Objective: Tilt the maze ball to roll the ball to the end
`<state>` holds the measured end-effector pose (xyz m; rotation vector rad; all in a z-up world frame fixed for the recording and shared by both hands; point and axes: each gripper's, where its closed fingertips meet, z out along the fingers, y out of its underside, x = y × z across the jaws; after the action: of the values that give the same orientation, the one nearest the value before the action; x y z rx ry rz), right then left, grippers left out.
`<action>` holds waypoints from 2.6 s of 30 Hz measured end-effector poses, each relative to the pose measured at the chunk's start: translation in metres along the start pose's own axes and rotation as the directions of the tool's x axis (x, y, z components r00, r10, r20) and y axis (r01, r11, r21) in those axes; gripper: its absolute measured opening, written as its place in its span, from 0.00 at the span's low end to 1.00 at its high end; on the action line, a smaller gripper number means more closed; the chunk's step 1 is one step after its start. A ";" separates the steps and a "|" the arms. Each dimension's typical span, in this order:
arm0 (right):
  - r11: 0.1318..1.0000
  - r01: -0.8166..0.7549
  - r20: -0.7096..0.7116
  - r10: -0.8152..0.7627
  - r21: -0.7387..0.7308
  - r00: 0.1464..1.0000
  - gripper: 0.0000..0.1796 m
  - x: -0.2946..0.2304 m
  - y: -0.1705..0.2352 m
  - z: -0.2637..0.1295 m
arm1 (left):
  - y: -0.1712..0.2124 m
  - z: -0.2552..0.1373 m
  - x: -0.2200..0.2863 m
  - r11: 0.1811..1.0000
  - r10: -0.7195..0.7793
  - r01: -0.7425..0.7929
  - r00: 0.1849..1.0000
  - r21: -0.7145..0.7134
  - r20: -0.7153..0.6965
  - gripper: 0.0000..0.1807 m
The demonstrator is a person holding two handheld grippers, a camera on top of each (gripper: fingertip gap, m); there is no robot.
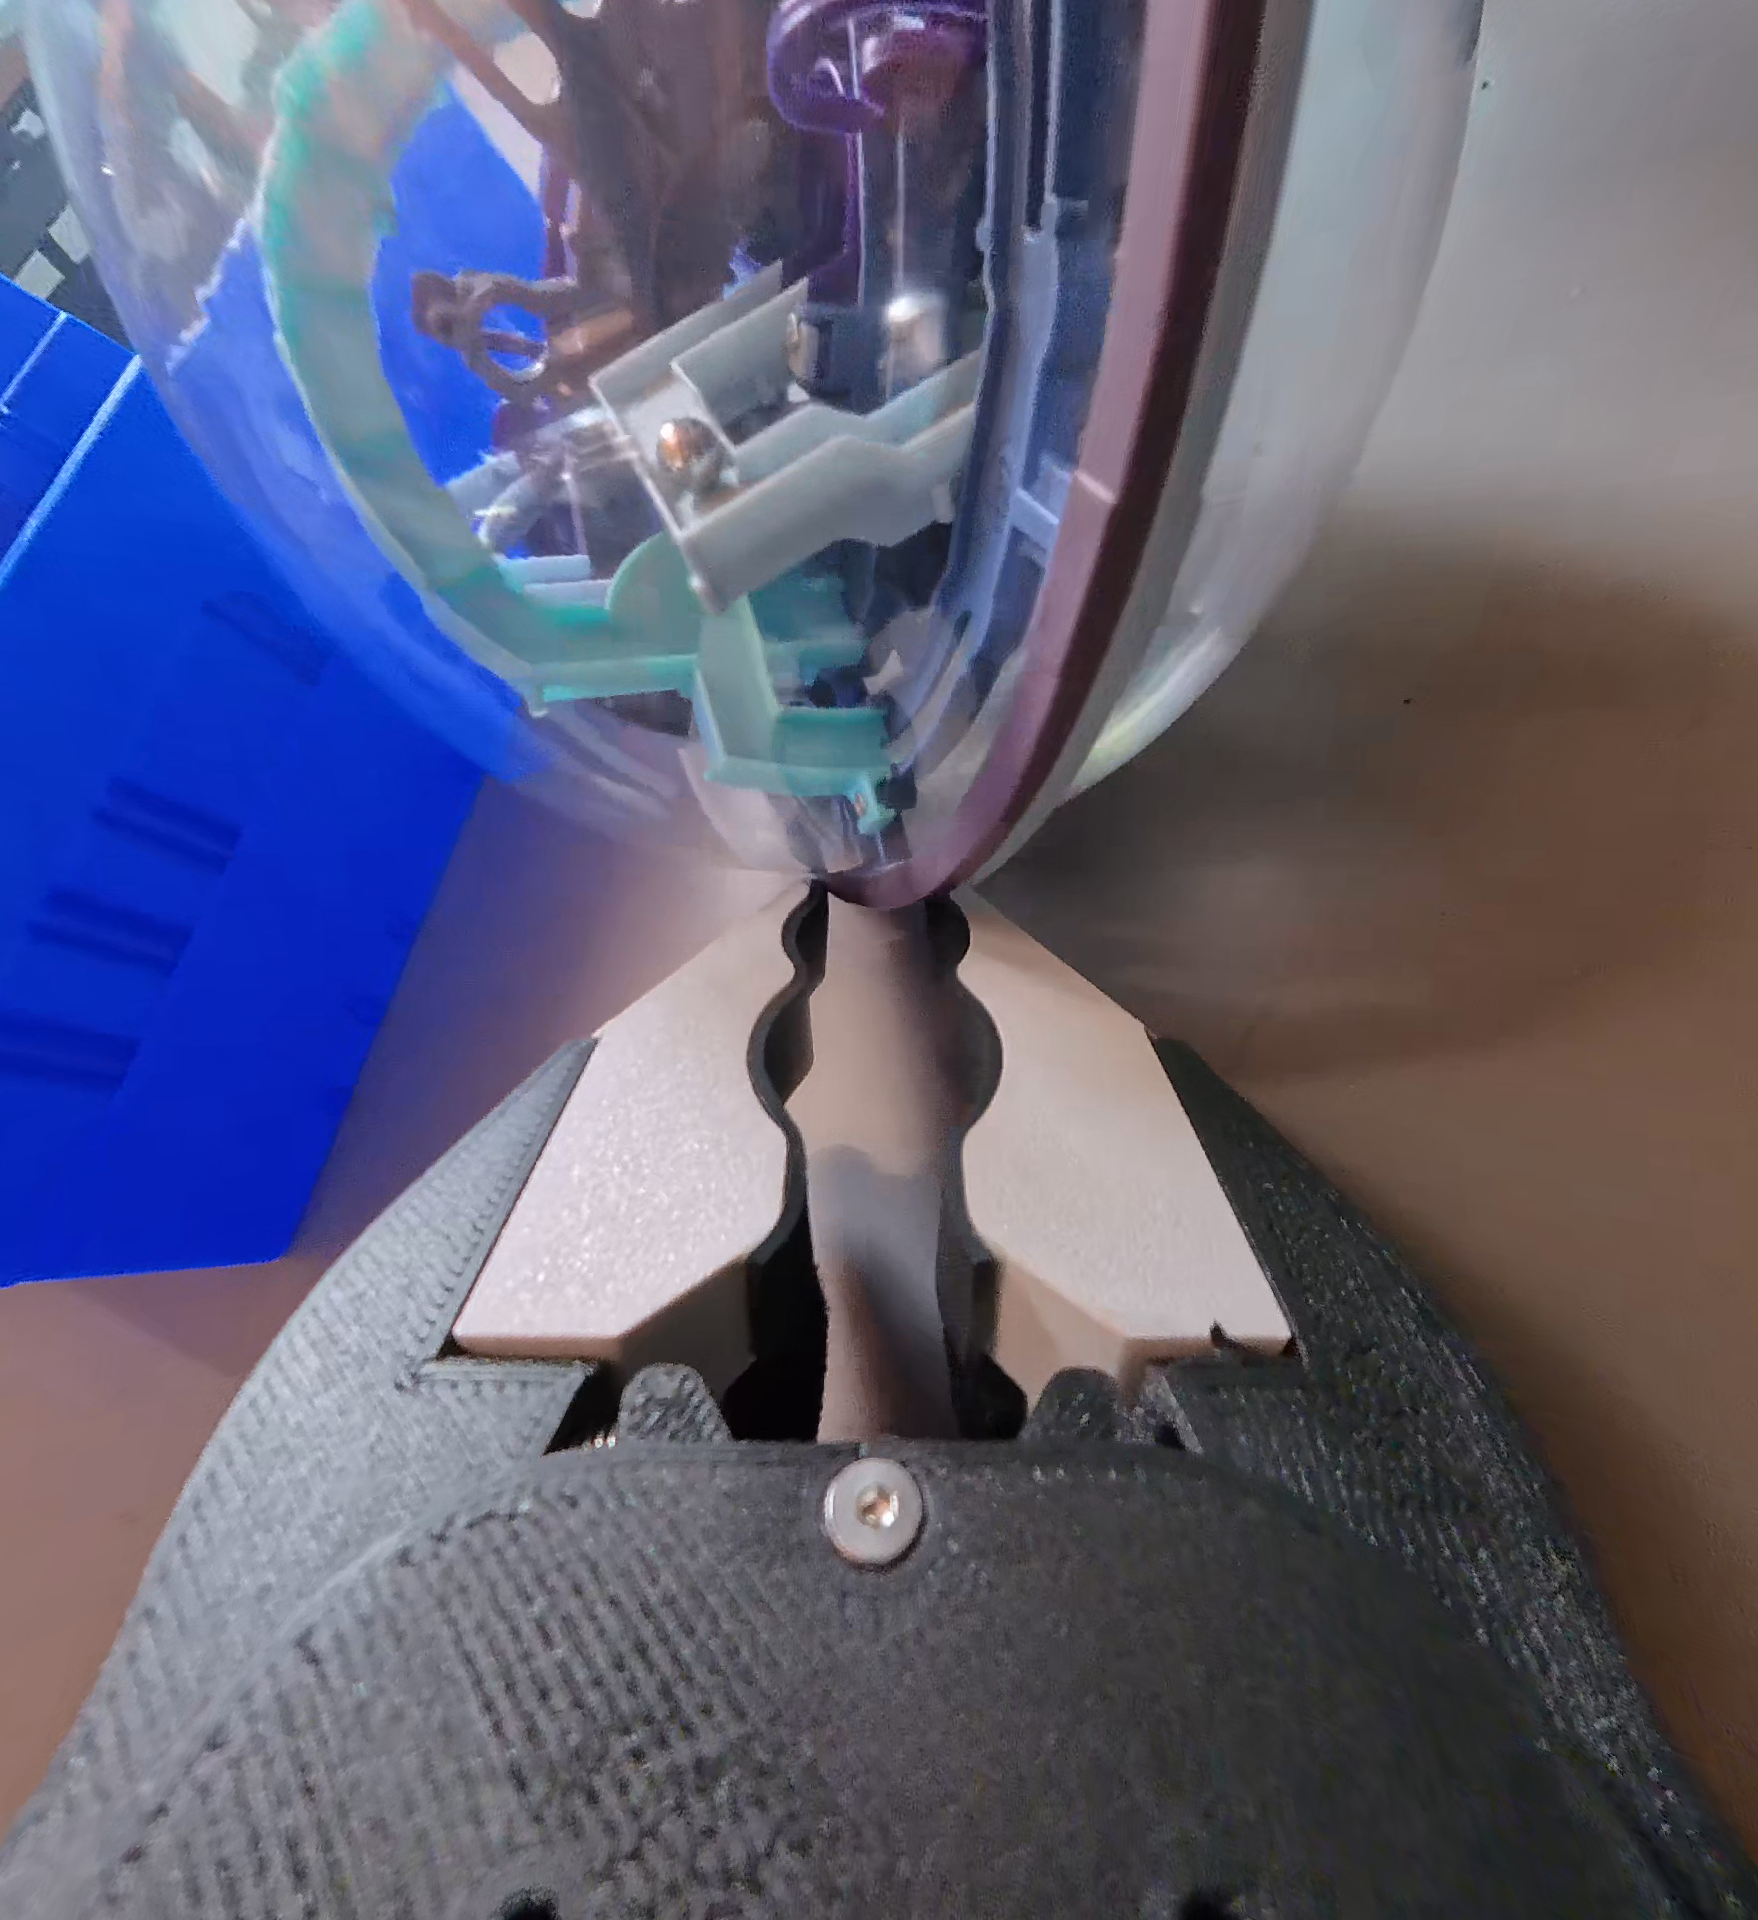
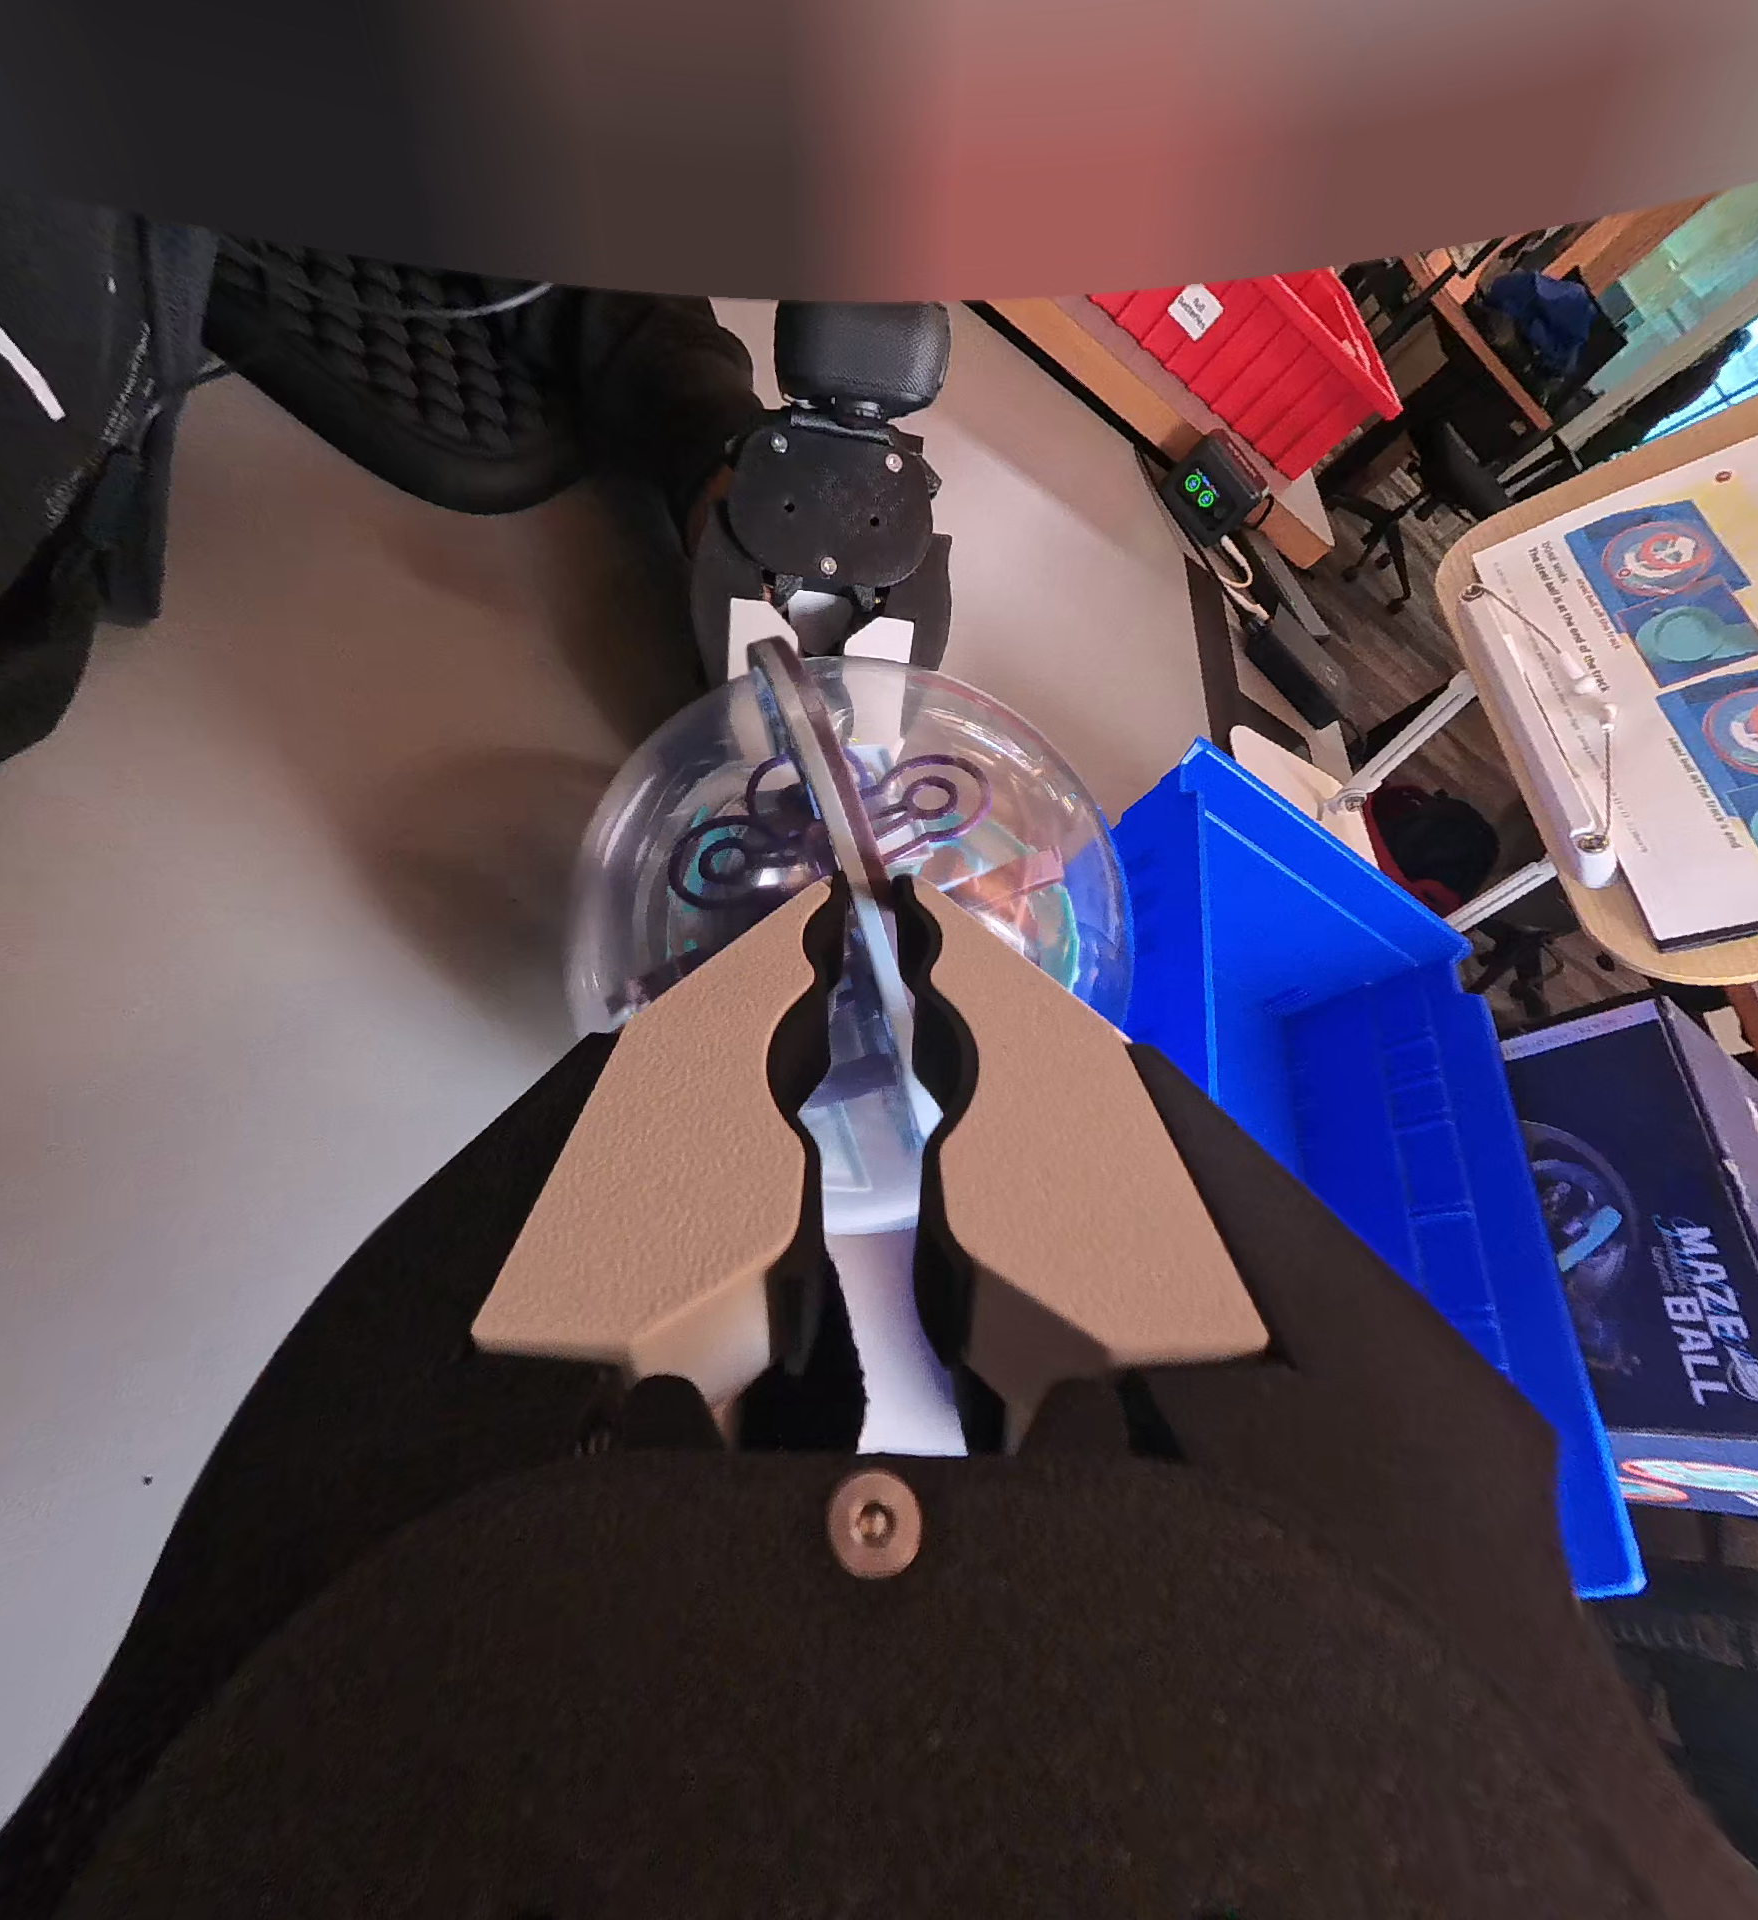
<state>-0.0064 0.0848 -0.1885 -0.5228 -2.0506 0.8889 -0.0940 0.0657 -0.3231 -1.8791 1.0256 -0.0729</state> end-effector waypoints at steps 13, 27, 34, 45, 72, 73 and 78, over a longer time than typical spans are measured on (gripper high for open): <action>0.999 0.048 -0.004 -0.048 -0.012 0.999 0.04 -0.006 -0.006 0.002 | 0.000 -0.002 -0.009 0.975 0.221 -0.221 0.967 -0.009 0.125 0.04; 0.996 0.090 -0.006 -0.090 -0.030 0.996 0.04 -0.012 -0.011 0.009 | 0.001 0.003 -0.009 0.919 0.395 -0.388 0.897 -0.077 0.198 0.04; 0.995 0.099 -0.027 -0.100 -0.029 0.995 0.04 -0.007 -0.014 0.013 | 0.005 0.007 -0.008 0.913 0.408 -0.393 0.890 -0.114 0.201 0.04; 0.983 0.158 -0.053 -0.163 -0.089 0.985 0.04 -0.005 -0.011 0.017 | 0.010 0.004 -0.020 0.905 0.423 -0.389 0.869 -0.173 0.256 0.03; 0.881 -0.178 -0.061 0.168 -0.439 0.984 0.53 -0.002 0.037 0.009 | 0.006 0.000 -0.023 0.926 0.373 -0.340 0.887 -0.164 0.271 0.04; 0.872 -0.176 -0.053 0.171 -0.458 0.984 0.56 -0.004 0.039 0.011 | 0.006 0.000 -0.022 0.926 0.373 -0.341 0.888 -0.161 0.268 0.04; 0.844 -0.169 -0.060 0.161 -0.510 0.985 0.66 -0.002 0.051 0.021 | 0.004 0.002 -0.016 0.929 0.368 -0.341 0.898 -0.146 0.242 0.04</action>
<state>-0.0195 0.1087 -0.2359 -1.0044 -2.2533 0.4110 -0.1058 0.0774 -0.3218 -1.7019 1.1818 0.4429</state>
